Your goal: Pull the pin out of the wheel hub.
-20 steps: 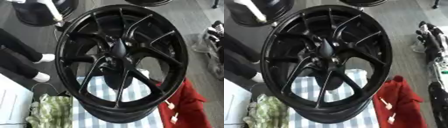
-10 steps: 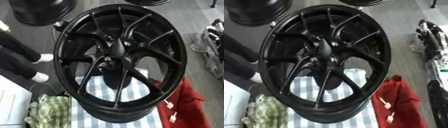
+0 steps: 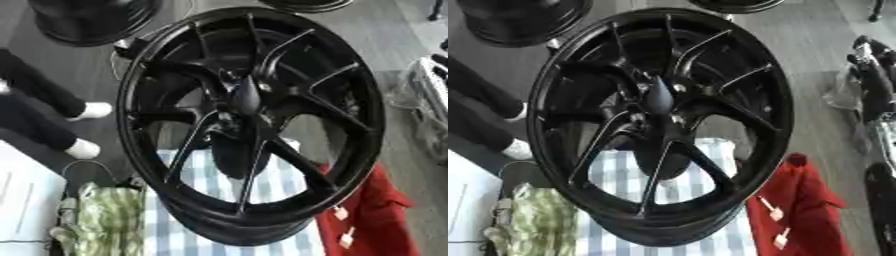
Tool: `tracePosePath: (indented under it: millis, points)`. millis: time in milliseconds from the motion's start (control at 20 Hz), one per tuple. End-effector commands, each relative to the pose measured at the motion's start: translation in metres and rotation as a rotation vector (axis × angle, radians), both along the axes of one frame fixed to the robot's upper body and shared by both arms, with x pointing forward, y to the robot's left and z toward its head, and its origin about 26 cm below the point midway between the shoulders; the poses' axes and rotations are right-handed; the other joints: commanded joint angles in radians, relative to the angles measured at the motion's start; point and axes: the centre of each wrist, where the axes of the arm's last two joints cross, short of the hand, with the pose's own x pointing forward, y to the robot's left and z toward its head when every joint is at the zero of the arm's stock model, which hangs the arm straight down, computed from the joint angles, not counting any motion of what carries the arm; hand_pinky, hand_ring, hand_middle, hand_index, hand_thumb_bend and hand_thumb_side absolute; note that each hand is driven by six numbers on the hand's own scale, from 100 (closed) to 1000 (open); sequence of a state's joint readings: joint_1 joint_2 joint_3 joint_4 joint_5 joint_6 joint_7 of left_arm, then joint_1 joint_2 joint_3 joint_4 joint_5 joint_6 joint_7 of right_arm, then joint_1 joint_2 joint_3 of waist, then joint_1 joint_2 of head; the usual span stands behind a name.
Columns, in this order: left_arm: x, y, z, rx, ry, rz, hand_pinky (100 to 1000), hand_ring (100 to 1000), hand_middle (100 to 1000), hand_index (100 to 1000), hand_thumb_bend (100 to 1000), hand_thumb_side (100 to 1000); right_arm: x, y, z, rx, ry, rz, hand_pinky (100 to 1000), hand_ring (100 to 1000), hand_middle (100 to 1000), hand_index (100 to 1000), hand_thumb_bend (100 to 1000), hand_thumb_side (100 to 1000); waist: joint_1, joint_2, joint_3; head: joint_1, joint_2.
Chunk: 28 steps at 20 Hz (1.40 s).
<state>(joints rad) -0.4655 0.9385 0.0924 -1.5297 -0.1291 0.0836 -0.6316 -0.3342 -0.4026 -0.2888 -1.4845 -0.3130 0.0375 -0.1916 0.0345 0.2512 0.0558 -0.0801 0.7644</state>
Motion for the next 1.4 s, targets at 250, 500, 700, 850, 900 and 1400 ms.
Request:
tracePosePath:
  millis: [250, 500, 700, 850, 900, 1400]
  points:
    - [-0.003, 0.006, -0.012, 0.014, 0.012, 0.061, 797, 802, 758, 860, 579, 308, -0.002, -0.005, 0.018, -0.024, -0.047, -0.005, 929, 839, 816, 798, 160, 461, -0.005, -0.011, 0.002, -0.003, -0.001]
    - [-0.002, 0.013, -0.018, 0.058, 0.008, 0.121, 797, 804, 761, 889, 688, 414, -0.002, -0.005, 0.018, -0.023, -0.046, -0.005, 929, 839, 816, 799, 159, 462, -0.005, -0.012, 0.003, -0.011, -0.005]
    - [-0.001, 0.013, -0.019, 0.023, -0.010, 0.112, 777, 792, 747, 851, 522, 408, -0.001, -0.005, 0.017, -0.023, -0.043, -0.004, 929, 839, 816, 799, 160, 462, -0.005, -0.012, 0.003, -0.012, -0.003]
    - [-0.001, 0.010, -0.018, -0.092, -0.128, 0.152, 750, 776, 724, 798, 300, 461, -0.001, -0.004, 0.018, -0.023, -0.046, -0.001, 929, 839, 816, 799, 158, 461, -0.006, -0.012, 0.003, -0.013, 0.003]
    - [-0.001, 0.007, -0.019, -0.157, -0.185, 0.168, 722, 767, 719, 782, 236, 553, -0.001, -0.004, 0.018, -0.023, -0.046, 0.000, 929, 839, 816, 799, 156, 461, -0.007, -0.012, 0.003, -0.015, 0.003]
    - [0.014, -0.081, -0.076, -1.082, -0.486, 0.437, 687, 754, 712, 770, 252, 707, -0.001, 0.002, 0.018, -0.005, -0.061, 0.010, 929, 838, 814, 799, 167, 449, -0.028, -0.007, -0.002, -0.001, -0.002]
